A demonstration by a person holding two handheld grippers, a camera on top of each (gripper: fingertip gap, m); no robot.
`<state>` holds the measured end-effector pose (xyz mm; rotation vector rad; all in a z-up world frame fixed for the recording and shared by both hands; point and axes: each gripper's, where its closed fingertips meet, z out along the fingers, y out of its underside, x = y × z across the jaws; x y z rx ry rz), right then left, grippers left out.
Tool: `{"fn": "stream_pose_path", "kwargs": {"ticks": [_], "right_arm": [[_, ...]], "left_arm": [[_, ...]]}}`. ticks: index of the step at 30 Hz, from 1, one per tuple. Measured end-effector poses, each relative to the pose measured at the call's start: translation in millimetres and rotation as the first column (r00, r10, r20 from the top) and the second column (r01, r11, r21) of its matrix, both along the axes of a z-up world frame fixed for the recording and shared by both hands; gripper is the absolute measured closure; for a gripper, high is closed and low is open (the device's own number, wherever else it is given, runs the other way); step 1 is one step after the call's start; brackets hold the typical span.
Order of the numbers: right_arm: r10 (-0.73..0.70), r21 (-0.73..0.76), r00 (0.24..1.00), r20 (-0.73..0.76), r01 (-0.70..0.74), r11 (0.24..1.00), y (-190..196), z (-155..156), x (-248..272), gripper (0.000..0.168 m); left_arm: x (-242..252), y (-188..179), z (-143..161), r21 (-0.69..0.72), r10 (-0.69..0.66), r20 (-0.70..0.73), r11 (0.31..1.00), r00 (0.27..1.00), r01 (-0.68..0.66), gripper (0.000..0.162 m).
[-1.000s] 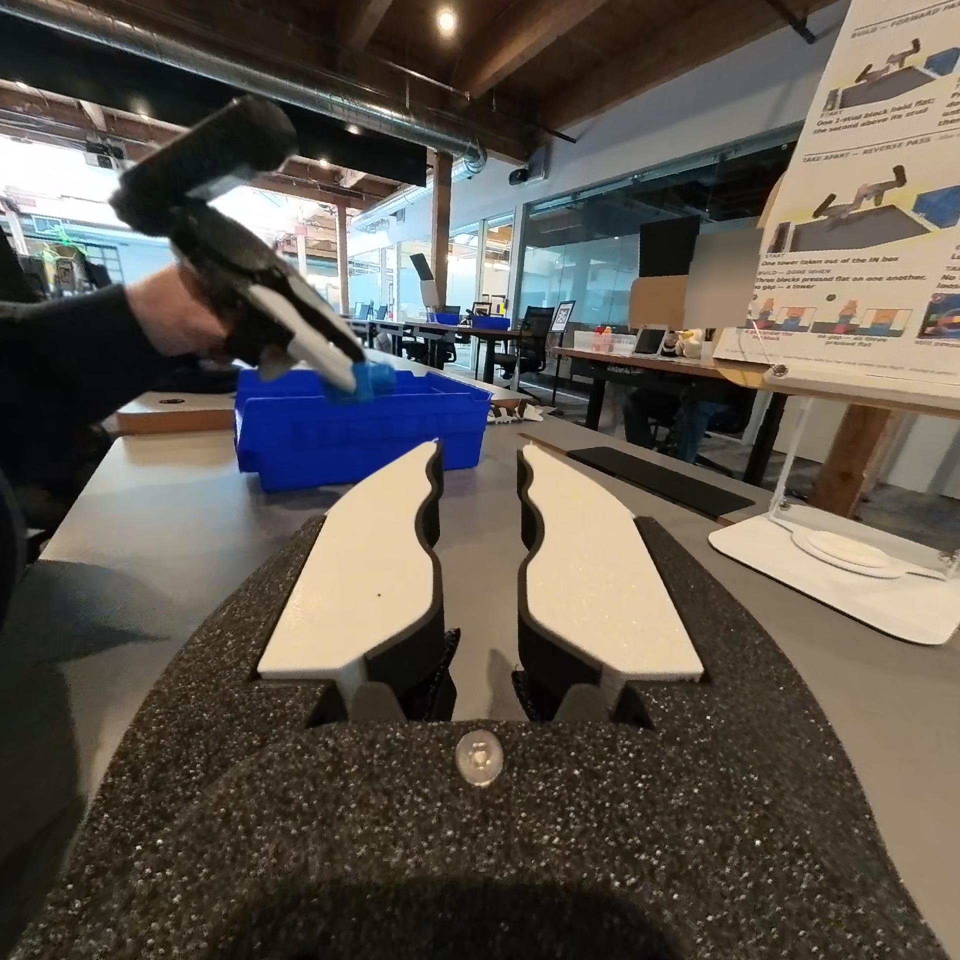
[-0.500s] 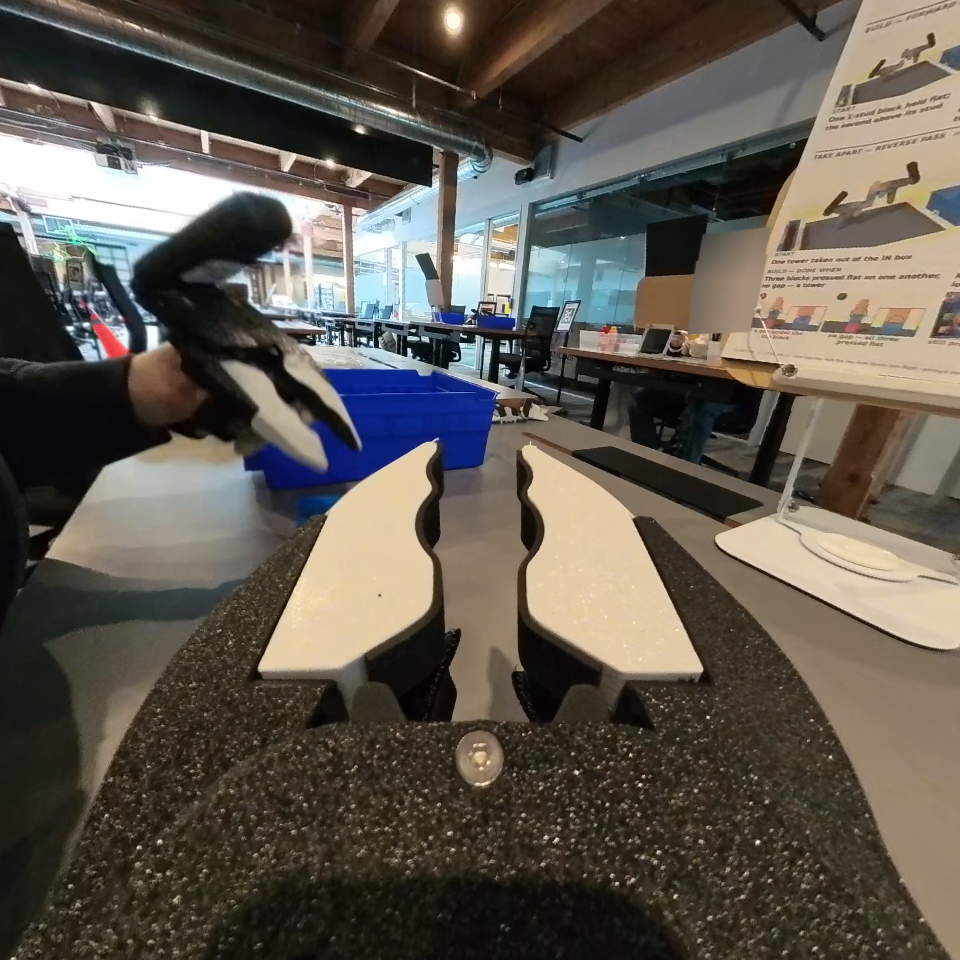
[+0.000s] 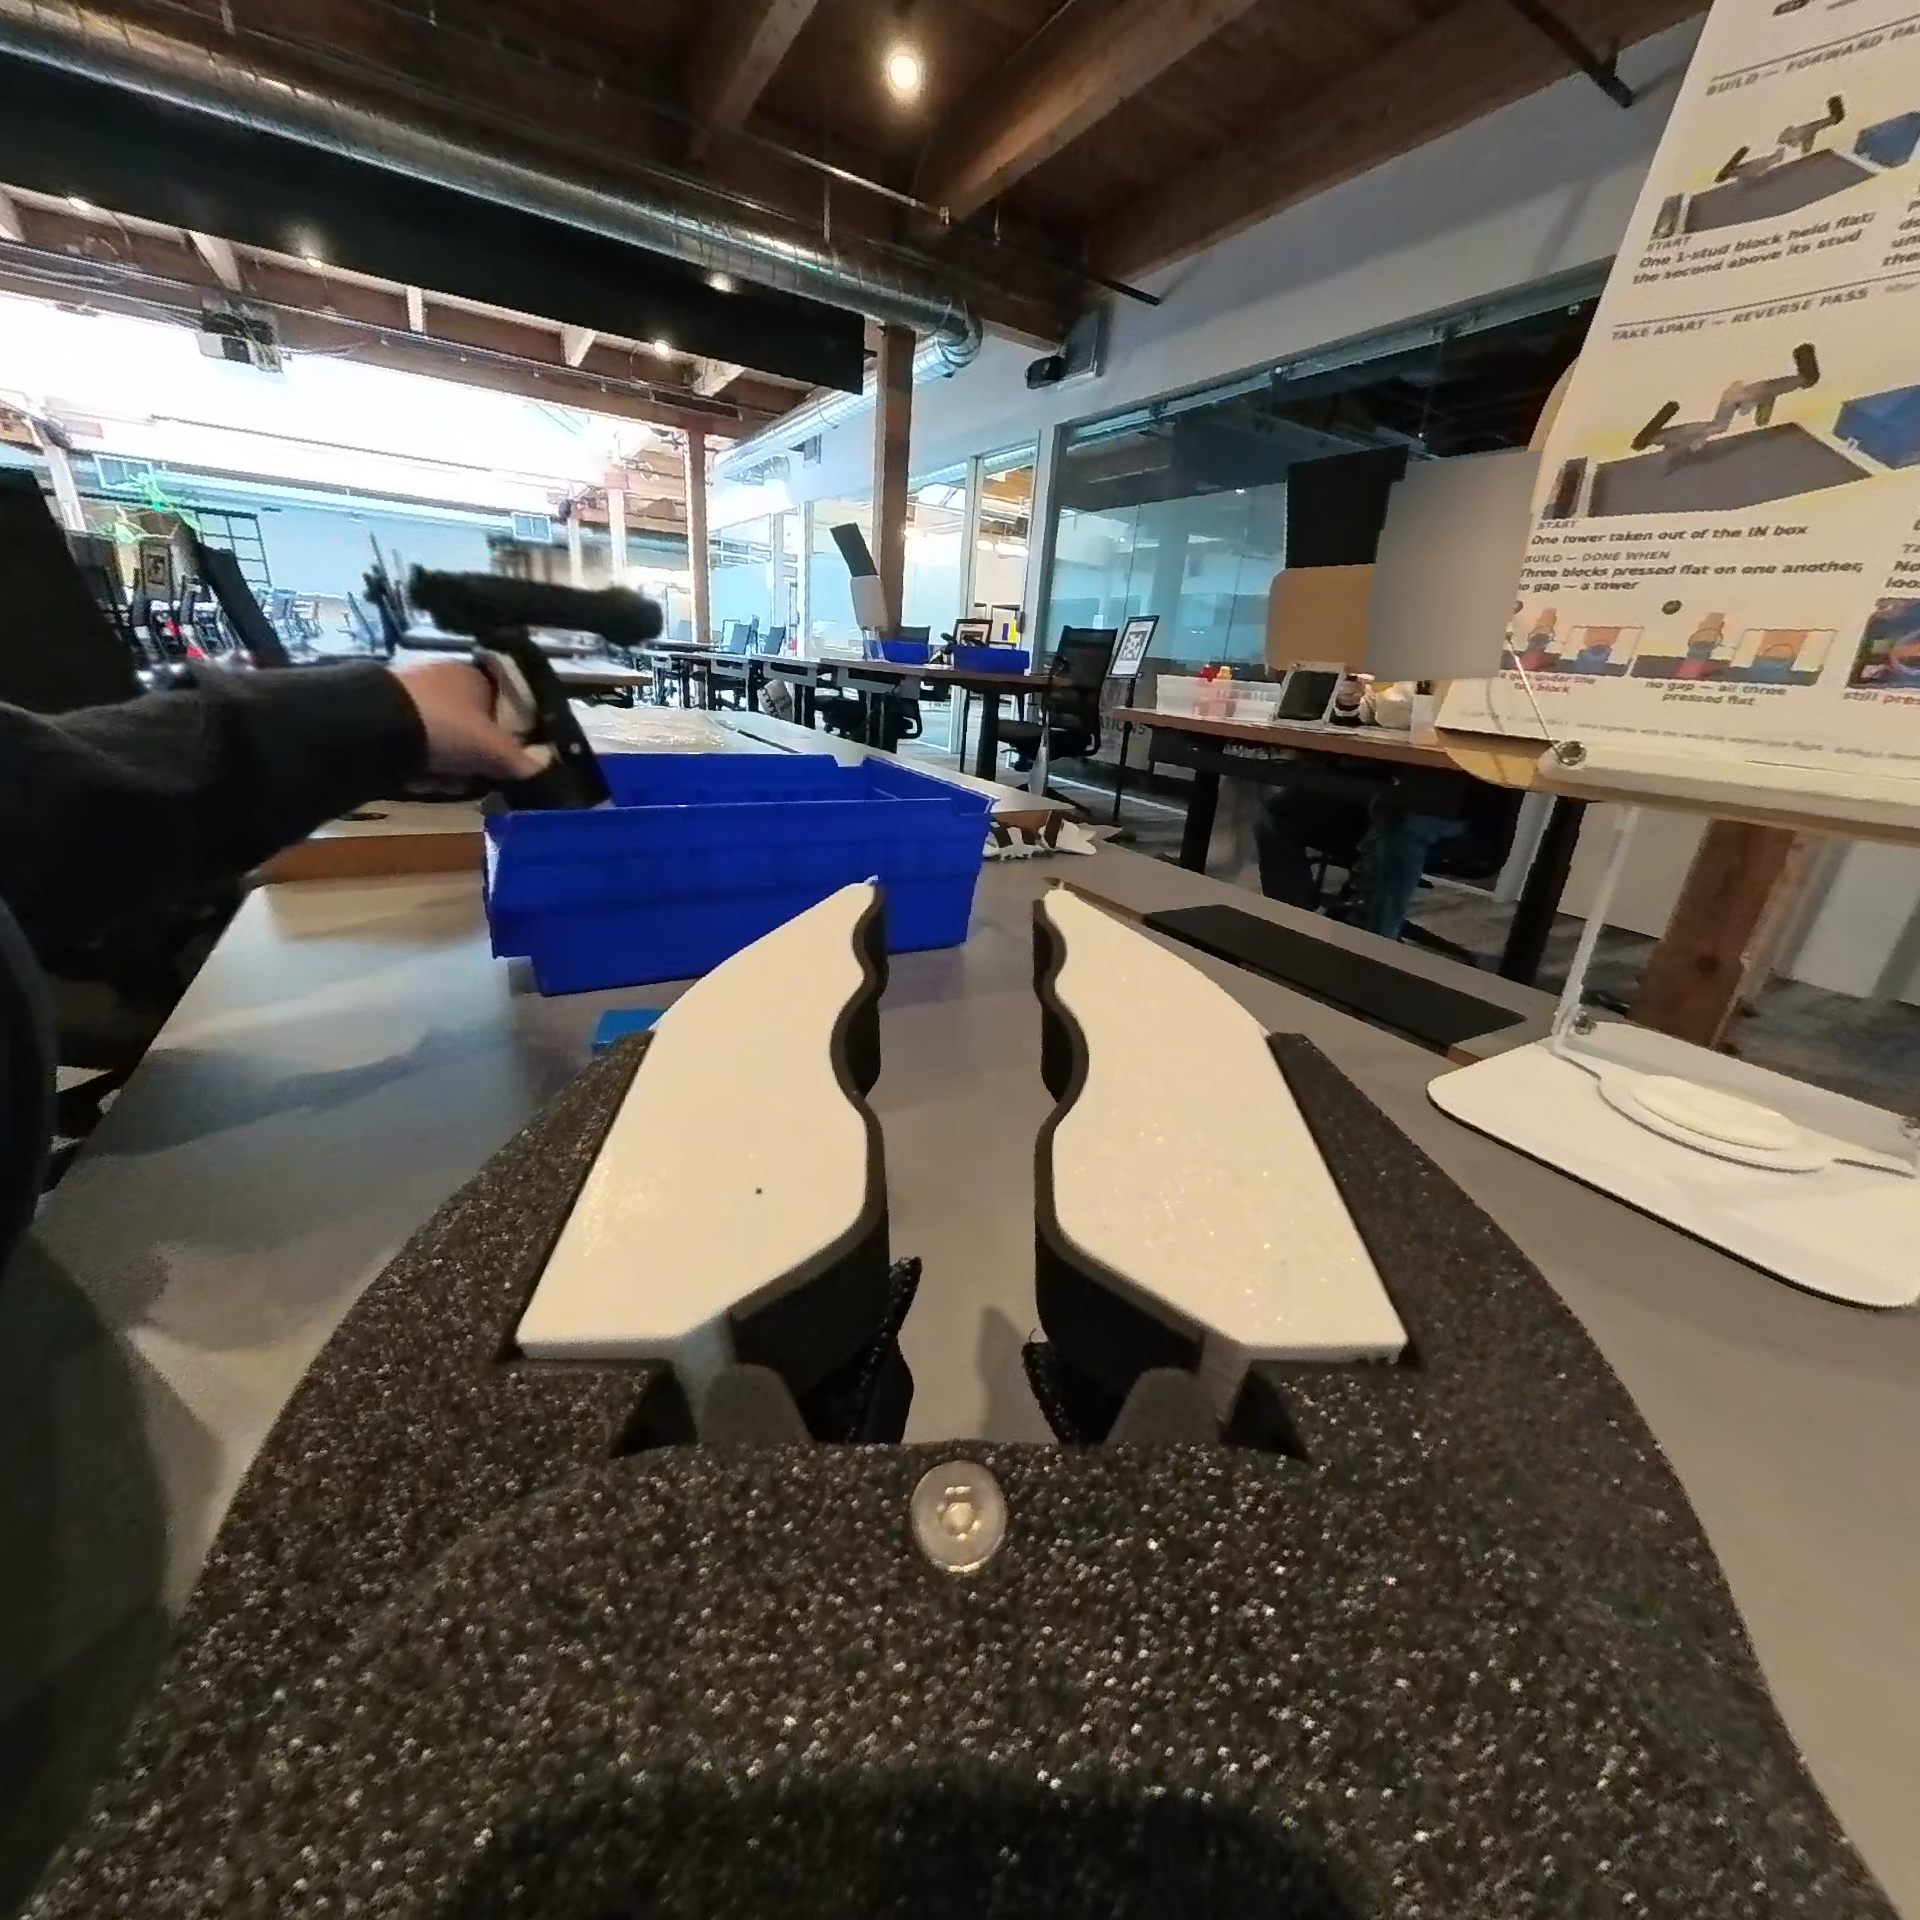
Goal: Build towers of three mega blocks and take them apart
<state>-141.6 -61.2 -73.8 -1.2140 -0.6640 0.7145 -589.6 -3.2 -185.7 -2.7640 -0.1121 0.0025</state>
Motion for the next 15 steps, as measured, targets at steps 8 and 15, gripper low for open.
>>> {"fn": "stream_pose_path", "kwargs": {"ticks": [8, 15], "right_arm": [[0.000, 0.007, 1.000, 0.005, 0.000, 1.000, -1, 1, 0, 0.142], [-0.014, 0.022, 1.000, -0.002, 0.014, 1.000, -2, 5, 4, 0.143]], "left_arm": [[-26, 0, -22, -0.143, 0.050, -0.224, 0.986, 0.973, -0.083, 0.102], [-12, 21, -10, -0.025, -0.061, -0.168, 0.998, 0.984, 0.057, 0.125]]}}
